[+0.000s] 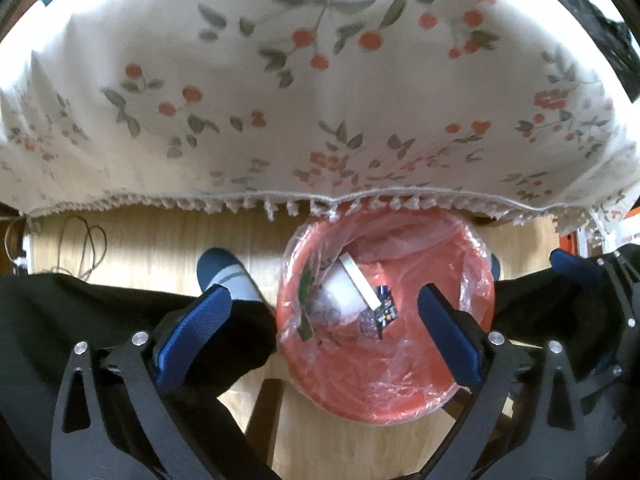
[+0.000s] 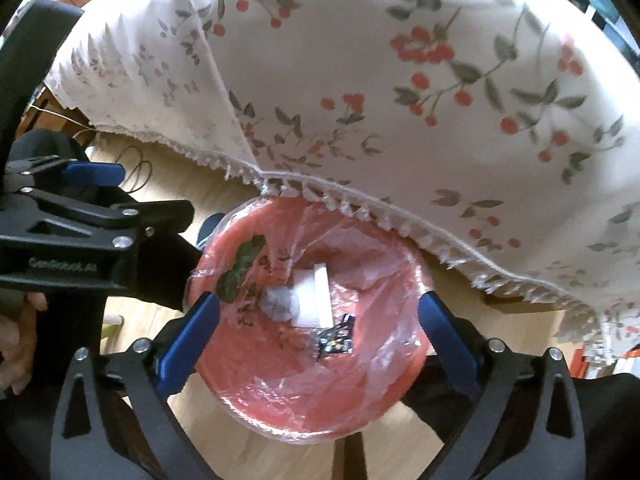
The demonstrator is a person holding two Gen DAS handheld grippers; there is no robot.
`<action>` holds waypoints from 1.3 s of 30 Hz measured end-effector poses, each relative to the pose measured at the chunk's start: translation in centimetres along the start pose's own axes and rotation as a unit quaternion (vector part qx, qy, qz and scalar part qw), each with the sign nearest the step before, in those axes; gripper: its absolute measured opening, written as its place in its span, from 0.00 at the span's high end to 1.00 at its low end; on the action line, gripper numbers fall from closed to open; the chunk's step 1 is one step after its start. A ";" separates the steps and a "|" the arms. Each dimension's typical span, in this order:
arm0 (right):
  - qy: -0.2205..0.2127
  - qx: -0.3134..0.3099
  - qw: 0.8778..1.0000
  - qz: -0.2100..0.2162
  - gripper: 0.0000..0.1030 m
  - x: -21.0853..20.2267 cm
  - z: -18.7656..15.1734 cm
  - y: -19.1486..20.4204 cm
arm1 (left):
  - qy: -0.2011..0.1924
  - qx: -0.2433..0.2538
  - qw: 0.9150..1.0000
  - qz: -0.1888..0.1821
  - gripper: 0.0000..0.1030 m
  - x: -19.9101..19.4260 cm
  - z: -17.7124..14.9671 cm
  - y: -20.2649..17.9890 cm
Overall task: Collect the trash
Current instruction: 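Open the left tool to drop the wrapper while the right tool releases the bag, then raise both tools back over the bed toward the remaining trash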
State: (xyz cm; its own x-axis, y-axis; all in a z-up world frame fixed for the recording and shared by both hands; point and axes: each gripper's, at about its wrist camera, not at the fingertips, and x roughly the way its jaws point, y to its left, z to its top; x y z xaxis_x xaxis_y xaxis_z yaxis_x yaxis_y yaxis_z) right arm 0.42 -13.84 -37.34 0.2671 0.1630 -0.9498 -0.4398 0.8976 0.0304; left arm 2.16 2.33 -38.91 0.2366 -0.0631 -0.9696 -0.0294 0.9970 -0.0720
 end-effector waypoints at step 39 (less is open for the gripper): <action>-0.221 0.005 0.967 -0.127 0.05 -13.2 27.6 -16.0 | -0.187 0.051 0.981 -0.015 0.06 -11.6 32.5 0.1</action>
State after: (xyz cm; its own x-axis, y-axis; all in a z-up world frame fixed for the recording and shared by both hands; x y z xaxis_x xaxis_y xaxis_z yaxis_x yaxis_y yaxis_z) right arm 27.59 -19.00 -16.71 0.7071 0.0931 -0.7009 -0.3037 0.9352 -0.1821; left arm 30.94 4.62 -20.05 0.5766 -0.0913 -0.8119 0.0763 0.9954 -0.0577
